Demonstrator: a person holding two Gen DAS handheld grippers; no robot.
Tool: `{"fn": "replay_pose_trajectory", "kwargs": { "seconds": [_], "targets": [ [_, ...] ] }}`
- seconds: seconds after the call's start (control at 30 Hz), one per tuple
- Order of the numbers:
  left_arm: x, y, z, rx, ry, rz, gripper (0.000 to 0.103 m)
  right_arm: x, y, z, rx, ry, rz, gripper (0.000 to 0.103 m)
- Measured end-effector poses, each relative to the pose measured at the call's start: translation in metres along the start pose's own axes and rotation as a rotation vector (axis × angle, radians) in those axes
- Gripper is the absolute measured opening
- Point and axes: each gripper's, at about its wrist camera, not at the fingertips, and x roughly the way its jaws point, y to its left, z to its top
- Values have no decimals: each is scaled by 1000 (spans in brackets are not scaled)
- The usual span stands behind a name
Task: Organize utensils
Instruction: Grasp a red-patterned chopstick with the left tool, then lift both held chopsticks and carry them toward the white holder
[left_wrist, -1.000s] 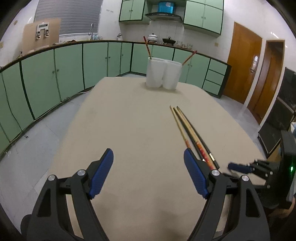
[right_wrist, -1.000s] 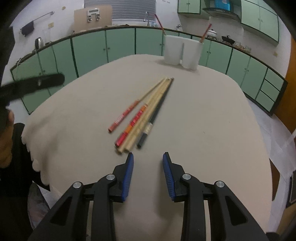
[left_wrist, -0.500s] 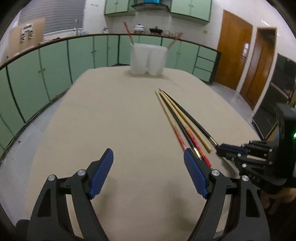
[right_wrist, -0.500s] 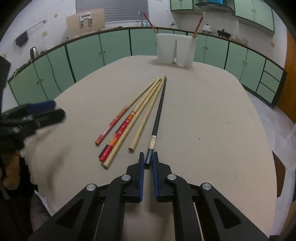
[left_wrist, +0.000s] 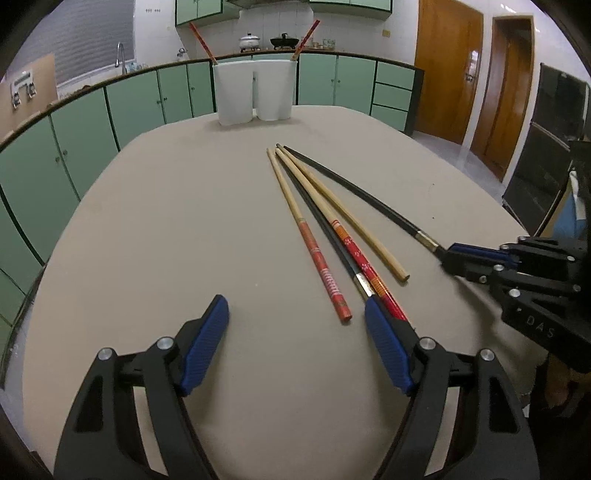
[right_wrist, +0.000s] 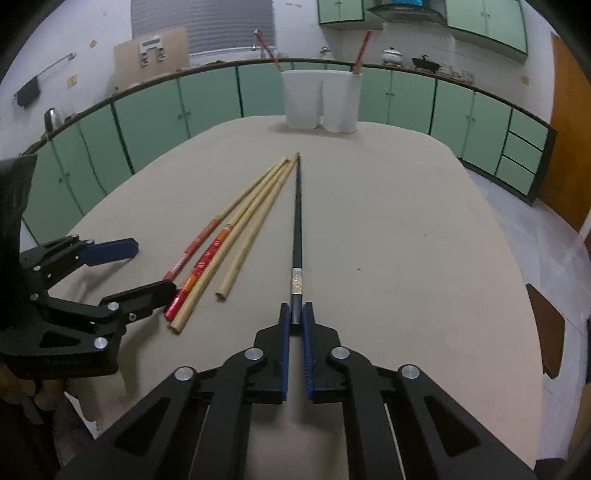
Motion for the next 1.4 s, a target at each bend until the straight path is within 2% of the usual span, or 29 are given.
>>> {"fn": "replay_pose_trajectory", "kwargs": {
  "seconds": [0.07,0.13,0.17,0.2,0.23,0.33,0.4,0.57,0.63,0.7,0.77,0.8,0.93,1.07,1.17,1.23,1.3,1.4],
  "targets": [
    [0,2,1,-14,-6,8,60,-1,-2,-2,16,-5,0,7],
    [0,5,2,-32,-15,18,36,-3,-3,-4,30,-14,-26,7],
    [-1,7,2,-45,-19,19,29,-4,-4,-5,42,-17,-30,7],
    [-1,10,2,-62,-24,25,14,-4,-4,-6,53,-21,-37,7],
    [-2,12,1,-74,-26,29,6,-5,-3,-6,55,-25,-48,7],
    [-7,21,-3,-125,-42,66,5,-6,-2,-7,74,-34,-74,7],
    [-12,26,-6,-153,-45,80,5,-6,-2,-8,86,-33,-62,8],
    [-14,25,-8,-104,-34,96,9,-2,2,-5,65,-41,-55,13],
    [-13,27,-8,-92,-35,107,21,0,0,-4,69,-43,-63,13],
    [-9,28,-7,-89,-36,103,23,1,-4,-3,95,-40,-84,9],
    [-8,28,-6,-89,-35,92,17,1,-10,-2,136,-41,-132,9],
    [-9,28,-6,-93,-37,83,5,1,-12,-2,164,-40,-137,8],
    [-14,21,-11,-97,-39,44,5,-2,-4,-5,148,-39,-116,9],
    [-20,15,-16,-99,-27,32,6,-8,1,-11,117,-46,-106,18],
    [-18,16,-17,-108,-23,27,8,-7,-1,-12,115,-50,-108,20],
    [-17,15,-15,-97,-25,26,6,-5,-2,-9,107,-50,-107,19],
    [-17,17,-13,-108,-21,8,5,-4,-4,-8,114,-39,-95,7],
    [-23,19,-9,-139,-6,-15,5,-8,-7,-4,139,-6,-76,7]
  ]
}}
